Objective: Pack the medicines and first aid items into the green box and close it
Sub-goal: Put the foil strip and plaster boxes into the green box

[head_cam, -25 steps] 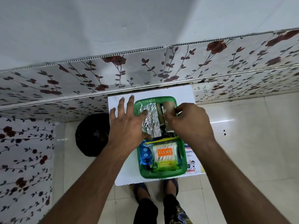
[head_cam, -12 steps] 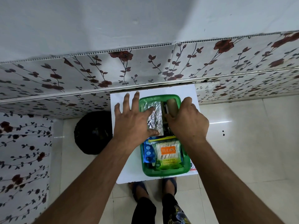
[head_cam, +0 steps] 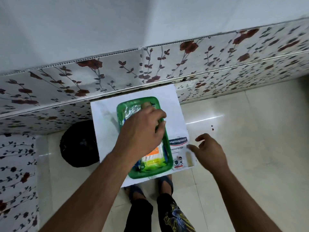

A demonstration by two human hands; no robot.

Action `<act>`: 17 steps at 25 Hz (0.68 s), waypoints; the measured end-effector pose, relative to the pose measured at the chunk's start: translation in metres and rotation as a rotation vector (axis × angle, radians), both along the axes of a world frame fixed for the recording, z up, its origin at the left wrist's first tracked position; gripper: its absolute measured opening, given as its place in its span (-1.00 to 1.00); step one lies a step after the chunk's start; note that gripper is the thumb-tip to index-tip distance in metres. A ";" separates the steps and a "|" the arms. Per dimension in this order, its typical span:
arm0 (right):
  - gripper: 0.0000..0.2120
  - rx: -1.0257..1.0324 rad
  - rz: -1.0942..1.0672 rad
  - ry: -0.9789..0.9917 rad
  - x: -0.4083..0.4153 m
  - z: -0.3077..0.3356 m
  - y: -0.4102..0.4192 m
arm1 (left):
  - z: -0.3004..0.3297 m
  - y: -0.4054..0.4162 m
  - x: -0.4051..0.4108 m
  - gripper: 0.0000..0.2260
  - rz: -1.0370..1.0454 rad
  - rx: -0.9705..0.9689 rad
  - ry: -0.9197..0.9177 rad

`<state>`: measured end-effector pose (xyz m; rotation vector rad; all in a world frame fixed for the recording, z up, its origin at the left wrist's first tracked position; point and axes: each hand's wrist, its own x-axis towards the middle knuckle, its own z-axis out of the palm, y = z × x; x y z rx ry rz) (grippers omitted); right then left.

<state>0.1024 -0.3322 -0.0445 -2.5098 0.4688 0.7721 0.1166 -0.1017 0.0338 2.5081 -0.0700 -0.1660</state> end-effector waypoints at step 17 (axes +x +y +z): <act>-0.85 0.432 -0.407 -0.033 0.011 0.014 -0.038 | -0.016 -0.040 0.002 -0.78 0.129 -0.322 0.211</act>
